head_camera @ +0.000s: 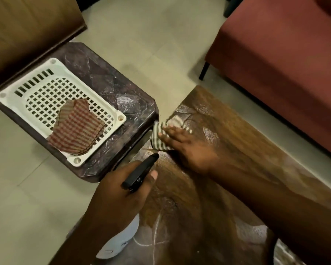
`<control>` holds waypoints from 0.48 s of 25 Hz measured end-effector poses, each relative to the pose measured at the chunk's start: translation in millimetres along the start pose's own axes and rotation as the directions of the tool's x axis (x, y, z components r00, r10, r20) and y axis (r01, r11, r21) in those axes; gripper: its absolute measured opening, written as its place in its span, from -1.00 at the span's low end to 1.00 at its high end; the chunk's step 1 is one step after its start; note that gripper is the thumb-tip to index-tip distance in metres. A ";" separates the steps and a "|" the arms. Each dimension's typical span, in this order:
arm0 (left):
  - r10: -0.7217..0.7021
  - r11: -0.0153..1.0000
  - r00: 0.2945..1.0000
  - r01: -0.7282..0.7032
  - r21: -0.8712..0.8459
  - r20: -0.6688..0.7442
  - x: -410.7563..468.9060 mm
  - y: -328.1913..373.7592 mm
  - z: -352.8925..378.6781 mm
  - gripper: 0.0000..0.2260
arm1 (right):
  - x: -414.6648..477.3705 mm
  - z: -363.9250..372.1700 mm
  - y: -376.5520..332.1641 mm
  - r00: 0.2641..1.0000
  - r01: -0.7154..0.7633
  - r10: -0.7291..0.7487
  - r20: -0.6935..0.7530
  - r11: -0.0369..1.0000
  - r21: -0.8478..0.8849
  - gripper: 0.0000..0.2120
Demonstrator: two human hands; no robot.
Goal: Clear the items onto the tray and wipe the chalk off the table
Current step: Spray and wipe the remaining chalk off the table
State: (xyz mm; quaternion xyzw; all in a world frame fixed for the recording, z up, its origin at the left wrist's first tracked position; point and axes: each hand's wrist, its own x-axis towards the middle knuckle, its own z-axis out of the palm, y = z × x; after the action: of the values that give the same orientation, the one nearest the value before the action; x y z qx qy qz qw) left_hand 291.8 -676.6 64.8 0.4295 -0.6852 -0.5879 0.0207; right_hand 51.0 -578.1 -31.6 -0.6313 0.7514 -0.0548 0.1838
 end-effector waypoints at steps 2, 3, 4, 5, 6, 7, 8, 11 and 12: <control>0.029 0.999 1.000 -0.029 0.030 0.004 -3.5 -0.1 3.0 -0.75 | 1.4 -11.8 26.9 0.999 0.043 -0.043 0.005 0.997 -0.068 -0.41; 0.043 0.998 0.999 -0.043 0.044 0.006 -4.7 -0.3 4.0 -0.77 | 14.9 -21.5 51.6 0.992 -0.115 0.112 -0.064 0.992 -0.043 -0.37; 0.053 0.997 0.999 -0.053 0.054 -0.003 -5.9 -1.1 3.1 -0.79 | 30.3 -31.7 74.2 0.936 -0.326 0.329 -0.128 0.944 0.050 -0.42; 0.060 0.997 0.998 -0.059 0.056 -0.016 -7.7 -1.4 1.1 -0.80 | 41.1 -41.3 91.4 0.839 -0.491 0.520 -0.161 0.851 0.188 -0.49; 0.060 0.997 0.998 -0.059 0.048 -0.026 -11.1 -3.0 -1.3 -0.81 | 44.0 -42.0 102.6 0.760 -0.562 0.624 -0.183 0.772 0.297 -0.48; 0.054 0.998 0.998 -0.053 0.027 -0.030 -15.4 -4.7 -4.4 -0.81 | 38.3 -37.6 103.5 0.725 -0.591 0.665 -0.183 0.735 0.332 -0.43; 0.046 0.999 0.999 -0.046 0.003 -0.025 -21.1 -6.3 -7.8 -0.81 | 20.2 -29.3 94.1 0.717 -0.605 0.673 -0.181 0.730 0.318 -0.38; 0.001 1.000 0.999 -0.001 -0.005 -0.037 -36.5 -17.1 -19.3 -0.85 | -62.8 5.5 21.1 0.654 -0.642 0.718 -0.238 0.693 0.329 -0.30; -0.008 1.000 0.999 0.008 0.020 -0.044 -37.6 -24.2 -22.8 -0.84 | -86.7 19.6 -16.5 0.638 -0.640 0.736 -0.226 0.670 0.377 -0.31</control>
State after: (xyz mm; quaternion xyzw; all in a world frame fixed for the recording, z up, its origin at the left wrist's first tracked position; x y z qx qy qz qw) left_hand 341.3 -670.0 69.8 0.4452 -0.6888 -0.5714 0.0289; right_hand 84.8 -494.4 -26.6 -0.2424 0.9417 -0.1930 0.1315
